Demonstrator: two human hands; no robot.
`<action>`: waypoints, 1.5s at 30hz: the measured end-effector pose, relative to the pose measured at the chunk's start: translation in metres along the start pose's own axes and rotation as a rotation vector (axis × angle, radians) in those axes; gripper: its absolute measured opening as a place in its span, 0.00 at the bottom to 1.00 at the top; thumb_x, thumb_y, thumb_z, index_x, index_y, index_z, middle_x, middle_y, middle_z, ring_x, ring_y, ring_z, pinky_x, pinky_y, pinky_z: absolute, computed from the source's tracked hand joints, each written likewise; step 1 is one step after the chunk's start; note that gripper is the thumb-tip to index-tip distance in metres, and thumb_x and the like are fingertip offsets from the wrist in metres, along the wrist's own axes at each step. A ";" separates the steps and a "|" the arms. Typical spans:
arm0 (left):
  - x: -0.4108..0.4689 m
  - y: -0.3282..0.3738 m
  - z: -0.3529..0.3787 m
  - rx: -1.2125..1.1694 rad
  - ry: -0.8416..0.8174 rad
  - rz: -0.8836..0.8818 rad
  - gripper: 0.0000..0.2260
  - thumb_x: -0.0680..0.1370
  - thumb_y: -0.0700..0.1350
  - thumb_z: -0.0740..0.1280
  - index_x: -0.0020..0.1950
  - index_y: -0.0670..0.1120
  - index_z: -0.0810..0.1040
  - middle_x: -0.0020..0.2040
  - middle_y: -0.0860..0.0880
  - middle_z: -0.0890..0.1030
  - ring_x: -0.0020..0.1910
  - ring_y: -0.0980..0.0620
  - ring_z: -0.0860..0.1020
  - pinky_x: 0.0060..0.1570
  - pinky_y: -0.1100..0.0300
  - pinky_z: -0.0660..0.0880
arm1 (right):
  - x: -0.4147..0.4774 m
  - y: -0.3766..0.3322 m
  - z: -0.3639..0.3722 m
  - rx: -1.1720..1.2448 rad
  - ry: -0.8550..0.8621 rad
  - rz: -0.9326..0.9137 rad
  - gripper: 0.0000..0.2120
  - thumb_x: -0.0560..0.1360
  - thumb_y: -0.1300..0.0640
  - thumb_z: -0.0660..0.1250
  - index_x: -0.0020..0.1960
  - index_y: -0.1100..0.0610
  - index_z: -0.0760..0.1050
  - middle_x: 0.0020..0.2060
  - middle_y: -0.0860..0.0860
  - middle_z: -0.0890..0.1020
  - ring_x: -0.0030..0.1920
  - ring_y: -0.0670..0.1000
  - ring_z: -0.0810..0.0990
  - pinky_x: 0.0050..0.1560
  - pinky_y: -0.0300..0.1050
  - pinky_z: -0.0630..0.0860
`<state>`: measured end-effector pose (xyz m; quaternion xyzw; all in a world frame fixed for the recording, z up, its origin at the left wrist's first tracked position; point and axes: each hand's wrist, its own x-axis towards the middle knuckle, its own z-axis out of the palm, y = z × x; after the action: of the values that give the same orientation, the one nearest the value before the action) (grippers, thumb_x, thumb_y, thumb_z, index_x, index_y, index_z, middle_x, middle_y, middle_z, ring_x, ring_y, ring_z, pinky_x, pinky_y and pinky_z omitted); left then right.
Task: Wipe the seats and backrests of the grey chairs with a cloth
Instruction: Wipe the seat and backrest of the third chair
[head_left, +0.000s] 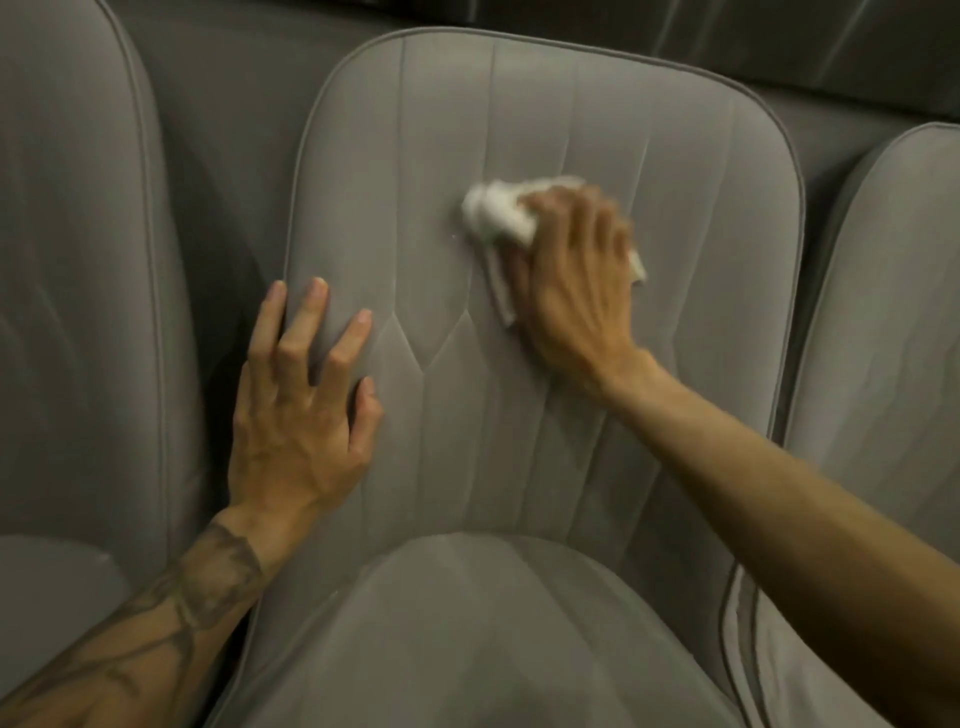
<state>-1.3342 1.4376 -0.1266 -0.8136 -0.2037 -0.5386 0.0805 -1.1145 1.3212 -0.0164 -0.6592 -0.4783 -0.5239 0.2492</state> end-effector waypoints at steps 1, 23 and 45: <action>0.000 0.000 0.001 0.003 0.005 0.000 0.23 0.82 0.45 0.63 0.78 0.46 0.69 0.81 0.41 0.61 0.83 0.33 0.59 0.79 0.42 0.63 | 0.016 0.004 0.002 -0.022 0.081 0.089 0.15 0.82 0.46 0.60 0.61 0.55 0.71 0.57 0.56 0.75 0.52 0.56 0.71 0.53 0.49 0.64; -0.001 0.000 0.001 0.027 0.002 -0.004 0.23 0.82 0.46 0.62 0.78 0.47 0.70 0.82 0.41 0.62 0.83 0.35 0.59 0.74 0.41 0.68 | 0.004 -0.026 -0.002 0.010 -0.097 -0.103 0.17 0.81 0.46 0.63 0.60 0.58 0.76 0.55 0.57 0.79 0.51 0.59 0.76 0.52 0.52 0.66; -0.002 -0.004 0.003 -0.028 -0.002 0.006 0.20 0.83 0.44 0.60 0.75 0.44 0.69 0.82 0.41 0.61 0.84 0.35 0.57 0.81 0.43 0.63 | -0.049 -0.101 0.007 0.240 -0.154 0.041 0.15 0.81 0.48 0.62 0.61 0.58 0.75 0.57 0.56 0.76 0.52 0.57 0.73 0.54 0.51 0.66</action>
<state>-1.3340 1.4416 -0.1295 -0.8157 -0.1938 -0.5405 0.0706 -1.2008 1.3514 -0.0820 -0.6726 -0.5416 -0.4056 0.2996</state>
